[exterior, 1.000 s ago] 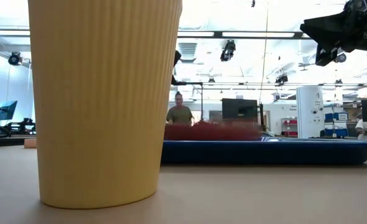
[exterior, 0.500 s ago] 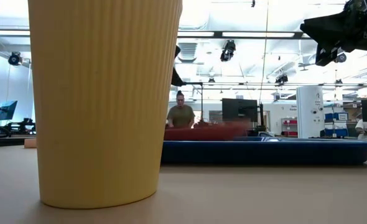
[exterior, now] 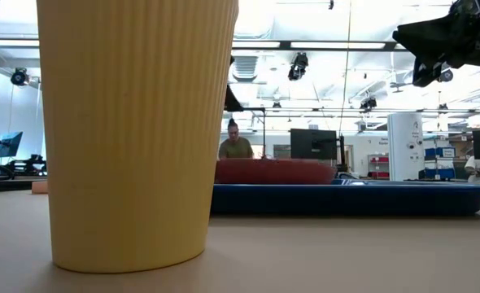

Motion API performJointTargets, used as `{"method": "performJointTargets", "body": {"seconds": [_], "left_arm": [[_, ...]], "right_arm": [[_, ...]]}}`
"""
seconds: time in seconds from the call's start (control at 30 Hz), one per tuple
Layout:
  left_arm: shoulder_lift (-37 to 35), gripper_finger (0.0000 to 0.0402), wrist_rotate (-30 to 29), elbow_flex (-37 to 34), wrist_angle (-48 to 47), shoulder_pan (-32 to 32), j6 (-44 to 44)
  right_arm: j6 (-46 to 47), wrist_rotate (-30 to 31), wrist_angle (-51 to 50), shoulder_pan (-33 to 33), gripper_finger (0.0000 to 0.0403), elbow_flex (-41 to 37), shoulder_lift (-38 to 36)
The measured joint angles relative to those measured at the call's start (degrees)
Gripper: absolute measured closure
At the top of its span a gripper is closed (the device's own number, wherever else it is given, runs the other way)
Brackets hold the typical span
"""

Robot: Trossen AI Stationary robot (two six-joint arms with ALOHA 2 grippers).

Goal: Pick and place plate/cup/fork/spoon on tray
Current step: Put the orange plate on the blue tray

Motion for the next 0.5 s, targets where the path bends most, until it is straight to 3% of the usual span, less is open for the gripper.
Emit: {"method": "performJointTargets", "body": {"seconds": [0.27,0.37,0.5], "left_arm": [[-2.6,0.0401,-1.4,1.8,1.1,-9.0,12.0],[-4.6,0.0401,-6.2,-0.6,6.2,-13.9,17.1],[-10.7,0.0401,-4.3,-5.9,13.9,-18.4,22.3]], "right_arm": [[5.6,5.0,-3.4,0.0,0.0365,0.0,1.5],[6.9,8.8,-3.3,0.0,0.0365,0.5,4.5],[8.3,12.0,-4.6,0.0,0.0365,4.3,11.3]]}}
